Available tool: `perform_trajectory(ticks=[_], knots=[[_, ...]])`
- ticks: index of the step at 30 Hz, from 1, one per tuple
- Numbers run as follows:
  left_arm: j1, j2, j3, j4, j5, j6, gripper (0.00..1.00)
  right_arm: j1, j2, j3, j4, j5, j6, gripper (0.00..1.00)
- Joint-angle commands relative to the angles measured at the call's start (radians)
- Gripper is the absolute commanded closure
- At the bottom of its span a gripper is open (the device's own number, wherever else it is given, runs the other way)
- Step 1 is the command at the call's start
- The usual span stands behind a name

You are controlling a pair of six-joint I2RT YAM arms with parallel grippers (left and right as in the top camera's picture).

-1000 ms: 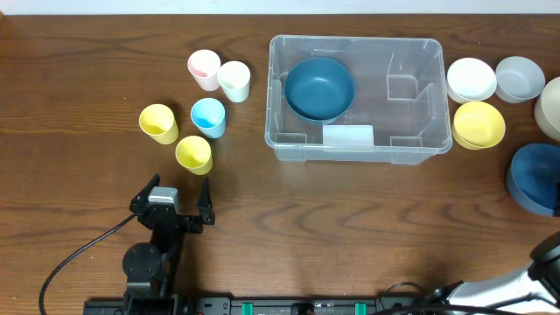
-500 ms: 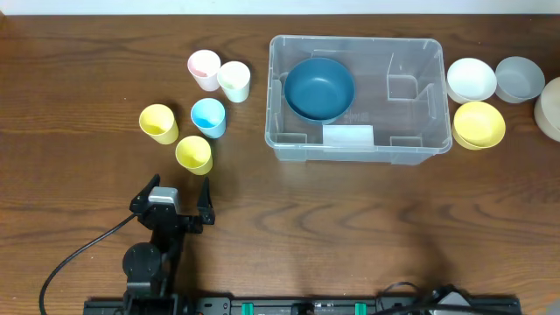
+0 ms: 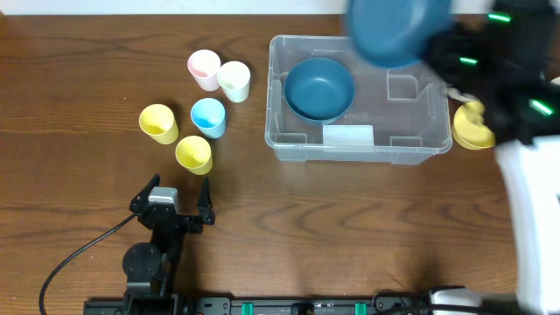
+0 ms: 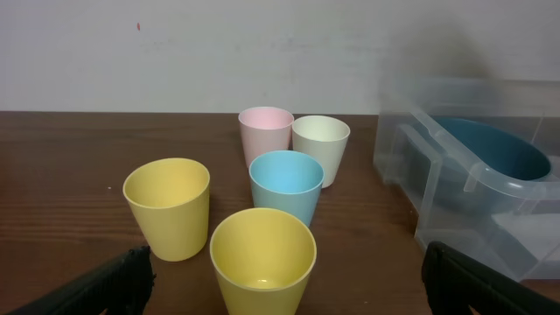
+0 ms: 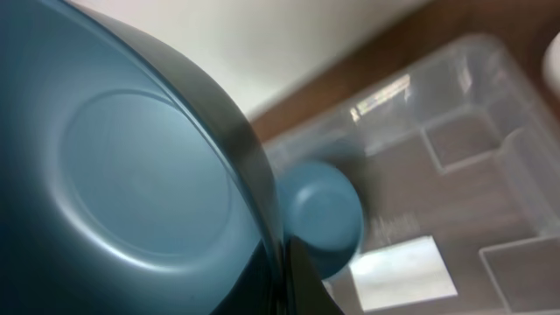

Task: Pack container
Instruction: 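Carry the blue bowl over and stack it into the first bowl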

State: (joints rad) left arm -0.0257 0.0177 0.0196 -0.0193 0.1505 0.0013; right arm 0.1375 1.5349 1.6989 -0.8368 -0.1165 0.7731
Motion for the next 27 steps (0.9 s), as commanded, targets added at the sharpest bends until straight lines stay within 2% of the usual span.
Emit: perform_trajectory(ticks=[1, 10, 27], knots=[[0.007, 0.000, -0.015, -0.037, 0.021, 0.013, 0.02, 0.033, 0.103, -0.005, 0.018, 0.077, -0.013, 0.98], [0.007, 0.000, -0.015, -0.037, 0.021, 0.013, 0.02, 0.065, 0.349, -0.005, 0.024, -0.034, 0.012, 0.99], [0.007, 0.000, -0.015, -0.037, 0.021, 0.013, 0.02, 0.088, 0.451, -0.005, 0.006, -0.072, 0.004, 0.98]])
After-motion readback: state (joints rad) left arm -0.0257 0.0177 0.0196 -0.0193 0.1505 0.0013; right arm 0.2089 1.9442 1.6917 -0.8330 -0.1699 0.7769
